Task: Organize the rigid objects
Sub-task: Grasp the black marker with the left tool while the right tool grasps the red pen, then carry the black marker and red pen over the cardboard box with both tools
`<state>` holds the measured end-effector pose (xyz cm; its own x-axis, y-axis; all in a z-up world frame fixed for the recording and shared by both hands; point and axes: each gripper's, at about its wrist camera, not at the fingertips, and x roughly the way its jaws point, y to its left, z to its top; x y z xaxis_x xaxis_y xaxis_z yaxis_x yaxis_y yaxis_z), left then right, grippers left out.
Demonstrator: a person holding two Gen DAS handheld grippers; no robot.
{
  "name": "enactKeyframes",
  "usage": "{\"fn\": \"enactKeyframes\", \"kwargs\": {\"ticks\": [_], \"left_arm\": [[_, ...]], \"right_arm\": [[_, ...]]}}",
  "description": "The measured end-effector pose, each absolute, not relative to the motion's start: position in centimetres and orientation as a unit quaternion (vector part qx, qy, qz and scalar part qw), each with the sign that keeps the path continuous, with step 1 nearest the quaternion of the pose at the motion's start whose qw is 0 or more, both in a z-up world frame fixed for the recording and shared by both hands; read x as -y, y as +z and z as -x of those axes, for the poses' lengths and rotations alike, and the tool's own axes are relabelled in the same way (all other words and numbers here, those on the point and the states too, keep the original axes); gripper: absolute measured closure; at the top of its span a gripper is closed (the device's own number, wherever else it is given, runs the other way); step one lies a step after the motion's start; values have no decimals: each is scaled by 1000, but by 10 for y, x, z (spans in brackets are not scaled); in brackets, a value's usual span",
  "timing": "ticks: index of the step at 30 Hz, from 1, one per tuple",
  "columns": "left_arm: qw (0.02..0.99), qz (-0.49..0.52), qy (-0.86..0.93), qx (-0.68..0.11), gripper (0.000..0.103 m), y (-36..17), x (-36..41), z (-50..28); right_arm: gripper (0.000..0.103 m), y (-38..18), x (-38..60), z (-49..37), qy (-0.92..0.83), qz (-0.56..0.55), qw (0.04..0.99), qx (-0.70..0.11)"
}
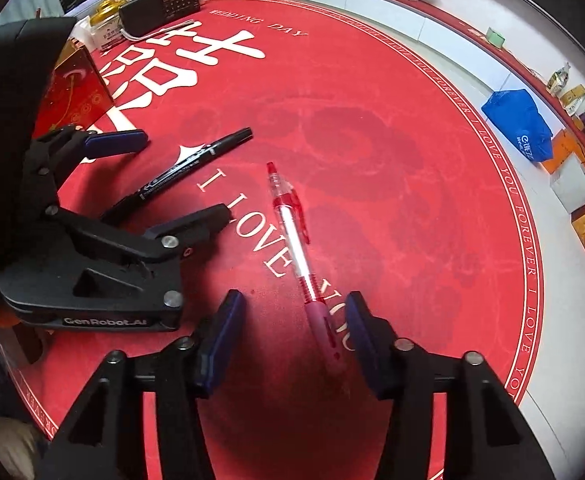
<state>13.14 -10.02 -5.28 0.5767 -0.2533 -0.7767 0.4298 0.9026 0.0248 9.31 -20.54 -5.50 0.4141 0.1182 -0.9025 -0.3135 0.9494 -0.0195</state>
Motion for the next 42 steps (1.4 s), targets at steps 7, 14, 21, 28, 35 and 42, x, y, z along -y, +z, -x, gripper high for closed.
{"fn": "enactKeyframes", "kwargs": {"ticks": [7, 14, 21, 28, 35, 42], "left_arm": [[871, -128, -231, -415, 48, -46, 114, -118], [860, -125, -247, -429, 93, -40, 120, -98], [887, -77, -231, -393, 93, -9, 99, -66], [914, -45, -177, -363, 93, 18, 70, -29], [929, -37, -129, -345, 93, 29, 43, 4], [936, -26, -107, -336, 93, 33, 16, 28]], "right_arm": [[92, -54, 195, -80, 99, 122, 833, -531], [92, -40, 212, -51, 76, 67, 855, -509], [92, -24, 220, -28, 85, -13, 869, -486], [92, -10, 218, 1, 83, -77, 882, -458], [92, 5, 208, 24, 83, -111, 885, -444], [92, 19, 179, 33, 108, -111, 886, -436]]}}
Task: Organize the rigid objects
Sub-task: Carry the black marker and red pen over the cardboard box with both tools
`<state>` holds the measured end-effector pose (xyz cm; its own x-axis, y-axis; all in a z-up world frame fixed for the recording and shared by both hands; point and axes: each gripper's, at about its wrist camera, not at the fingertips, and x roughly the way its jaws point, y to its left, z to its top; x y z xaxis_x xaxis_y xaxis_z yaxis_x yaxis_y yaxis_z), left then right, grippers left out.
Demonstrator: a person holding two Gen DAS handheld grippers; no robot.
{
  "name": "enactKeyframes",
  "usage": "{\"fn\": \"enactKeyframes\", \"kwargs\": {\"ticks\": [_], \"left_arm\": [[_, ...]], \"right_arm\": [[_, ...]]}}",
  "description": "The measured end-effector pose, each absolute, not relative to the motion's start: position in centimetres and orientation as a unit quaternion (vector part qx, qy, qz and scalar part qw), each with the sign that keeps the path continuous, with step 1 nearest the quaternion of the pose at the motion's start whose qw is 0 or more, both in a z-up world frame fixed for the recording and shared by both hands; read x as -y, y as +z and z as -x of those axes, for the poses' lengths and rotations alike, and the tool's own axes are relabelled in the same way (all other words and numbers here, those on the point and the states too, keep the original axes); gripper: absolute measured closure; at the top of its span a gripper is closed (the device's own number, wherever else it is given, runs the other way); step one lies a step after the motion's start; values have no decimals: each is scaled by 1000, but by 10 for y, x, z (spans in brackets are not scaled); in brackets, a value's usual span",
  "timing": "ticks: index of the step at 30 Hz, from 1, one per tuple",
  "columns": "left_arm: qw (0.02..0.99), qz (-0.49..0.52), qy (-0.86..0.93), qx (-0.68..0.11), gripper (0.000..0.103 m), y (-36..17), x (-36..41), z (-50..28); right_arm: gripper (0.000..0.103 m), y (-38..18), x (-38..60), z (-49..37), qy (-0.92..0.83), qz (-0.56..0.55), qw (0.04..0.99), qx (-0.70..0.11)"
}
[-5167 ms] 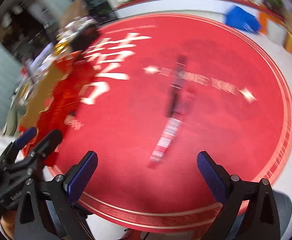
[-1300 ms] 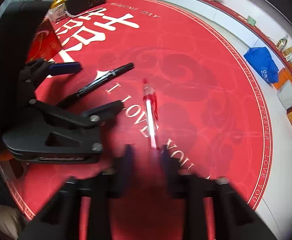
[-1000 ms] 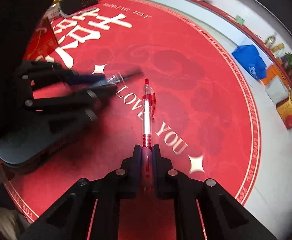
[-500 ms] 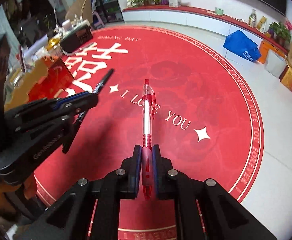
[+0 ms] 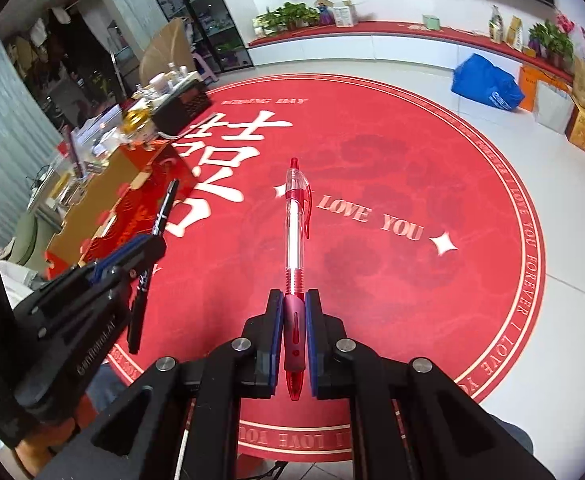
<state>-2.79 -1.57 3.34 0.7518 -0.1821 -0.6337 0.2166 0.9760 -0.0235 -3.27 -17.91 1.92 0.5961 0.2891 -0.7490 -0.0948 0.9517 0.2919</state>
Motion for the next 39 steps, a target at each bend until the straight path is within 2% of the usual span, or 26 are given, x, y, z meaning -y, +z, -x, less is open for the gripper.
{"fn": "enactKeyframes", "kwargs": {"ticks": [20, 39], "left_arm": [[954, 30, -14, -298, 93, 58, -91, 38], [944, 73, 108, -304, 93, 55, -202, 14]], "right_arm": [[92, 66, 61, 28, 201, -60, 890, -406], [92, 82, -58, -26, 284, -5, 873, -397]]}}
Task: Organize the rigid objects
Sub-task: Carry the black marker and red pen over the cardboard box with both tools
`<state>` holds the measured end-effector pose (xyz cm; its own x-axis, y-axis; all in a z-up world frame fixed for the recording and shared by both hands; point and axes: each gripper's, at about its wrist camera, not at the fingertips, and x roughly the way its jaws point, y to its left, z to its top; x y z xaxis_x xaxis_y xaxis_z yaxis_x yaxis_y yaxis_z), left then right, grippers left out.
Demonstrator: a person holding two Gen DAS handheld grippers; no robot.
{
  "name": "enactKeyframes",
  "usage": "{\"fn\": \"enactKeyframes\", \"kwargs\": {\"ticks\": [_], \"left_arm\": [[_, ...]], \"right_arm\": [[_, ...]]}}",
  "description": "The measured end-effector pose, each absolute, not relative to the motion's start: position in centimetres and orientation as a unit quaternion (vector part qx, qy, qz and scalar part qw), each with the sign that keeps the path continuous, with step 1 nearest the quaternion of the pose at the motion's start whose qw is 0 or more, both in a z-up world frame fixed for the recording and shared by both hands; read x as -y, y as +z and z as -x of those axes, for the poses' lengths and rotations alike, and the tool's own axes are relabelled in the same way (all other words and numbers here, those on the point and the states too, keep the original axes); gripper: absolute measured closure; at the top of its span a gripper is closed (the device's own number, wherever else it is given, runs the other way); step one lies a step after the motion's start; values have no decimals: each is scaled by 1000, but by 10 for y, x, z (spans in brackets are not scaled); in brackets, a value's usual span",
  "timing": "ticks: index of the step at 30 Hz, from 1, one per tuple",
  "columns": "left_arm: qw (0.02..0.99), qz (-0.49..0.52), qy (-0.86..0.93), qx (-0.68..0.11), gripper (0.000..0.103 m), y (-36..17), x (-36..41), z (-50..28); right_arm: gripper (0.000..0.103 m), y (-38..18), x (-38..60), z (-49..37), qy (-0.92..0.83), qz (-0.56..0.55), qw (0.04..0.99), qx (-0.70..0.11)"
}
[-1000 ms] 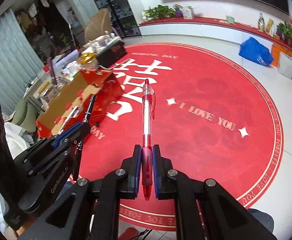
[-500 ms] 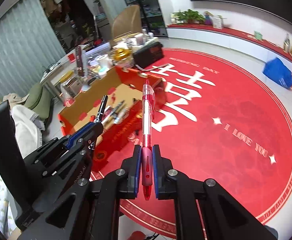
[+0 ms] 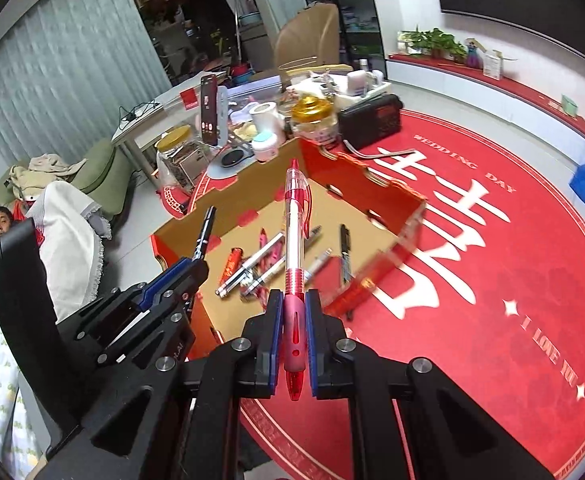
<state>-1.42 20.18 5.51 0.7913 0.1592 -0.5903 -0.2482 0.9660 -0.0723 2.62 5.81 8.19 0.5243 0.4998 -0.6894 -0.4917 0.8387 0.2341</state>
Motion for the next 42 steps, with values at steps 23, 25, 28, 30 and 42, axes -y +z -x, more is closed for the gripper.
{"fn": "enactKeyframes", "kwargs": {"ticks": [23, 25, 28, 30, 42], "left_arm": [[932, 86, 131, -326, 93, 38, -225, -18], [932, 85, 130, -327, 93, 37, -224, -19], [932, 84, 130, -328, 93, 37, -223, -20], [932, 84, 129, -328, 93, 37, -223, -22], [929, 84, 130, -335, 93, 32, -228, -28]], "right_arm": [[91, 64, -92, -69, 280, 9, 866, -414], [91, 63, -92, -71, 280, 9, 865, -416], [91, 63, -92, -70, 279, 9, 865, -417], [91, 62, -92, -71, 278, 9, 865, -418], [91, 55, -96, -79, 274, 9, 861, -427]]}}
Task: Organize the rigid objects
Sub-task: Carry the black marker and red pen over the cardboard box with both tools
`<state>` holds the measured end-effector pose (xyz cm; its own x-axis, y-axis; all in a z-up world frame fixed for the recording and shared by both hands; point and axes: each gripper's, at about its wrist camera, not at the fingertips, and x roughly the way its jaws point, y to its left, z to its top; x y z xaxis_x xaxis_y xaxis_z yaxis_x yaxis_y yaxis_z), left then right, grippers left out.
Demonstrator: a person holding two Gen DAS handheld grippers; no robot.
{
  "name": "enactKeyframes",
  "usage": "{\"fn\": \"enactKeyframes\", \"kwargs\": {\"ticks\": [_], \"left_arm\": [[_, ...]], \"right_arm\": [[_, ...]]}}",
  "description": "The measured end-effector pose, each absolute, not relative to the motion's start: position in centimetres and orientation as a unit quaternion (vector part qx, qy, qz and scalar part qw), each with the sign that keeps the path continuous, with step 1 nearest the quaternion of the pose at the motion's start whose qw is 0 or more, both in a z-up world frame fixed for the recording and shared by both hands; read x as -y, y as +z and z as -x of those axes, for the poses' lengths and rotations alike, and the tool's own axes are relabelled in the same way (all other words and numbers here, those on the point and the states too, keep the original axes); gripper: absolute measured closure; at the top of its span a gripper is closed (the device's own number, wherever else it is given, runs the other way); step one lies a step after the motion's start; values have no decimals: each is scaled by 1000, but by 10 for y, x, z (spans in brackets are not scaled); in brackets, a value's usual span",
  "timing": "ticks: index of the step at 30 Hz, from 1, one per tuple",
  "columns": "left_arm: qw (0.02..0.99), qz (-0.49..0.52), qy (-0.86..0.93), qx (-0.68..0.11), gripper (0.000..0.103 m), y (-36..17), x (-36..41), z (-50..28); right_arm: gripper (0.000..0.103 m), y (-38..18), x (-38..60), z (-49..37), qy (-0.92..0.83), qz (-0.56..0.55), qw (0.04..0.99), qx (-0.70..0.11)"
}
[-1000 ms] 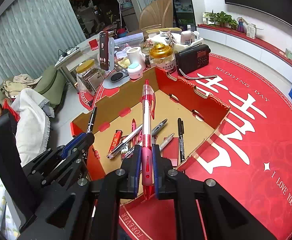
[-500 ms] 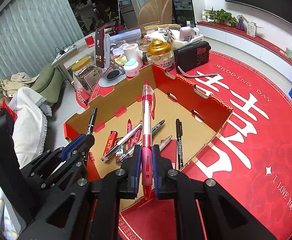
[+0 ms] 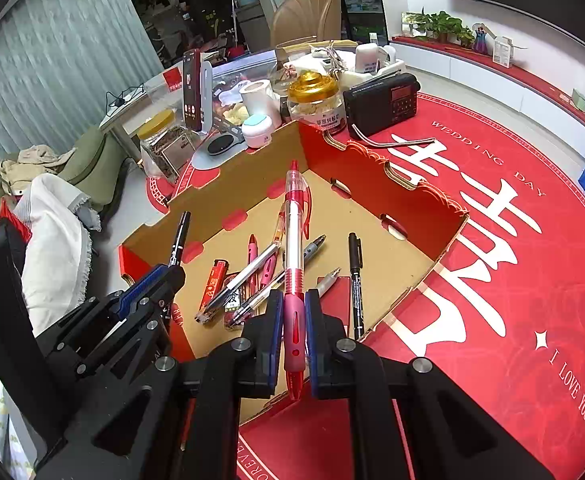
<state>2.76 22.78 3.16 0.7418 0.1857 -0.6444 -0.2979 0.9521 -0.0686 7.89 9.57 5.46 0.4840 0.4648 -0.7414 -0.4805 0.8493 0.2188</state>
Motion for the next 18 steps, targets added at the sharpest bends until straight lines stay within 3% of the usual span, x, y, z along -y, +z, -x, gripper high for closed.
{"fn": "enactKeyframes", "kwargs": {"ticks": [18], "left_arm": [[924, 83, 139, -346, 93, 22, -233, -40]], "right_arm": [[91, 45, -111, -93, 268, 38, 860, -432]]}}
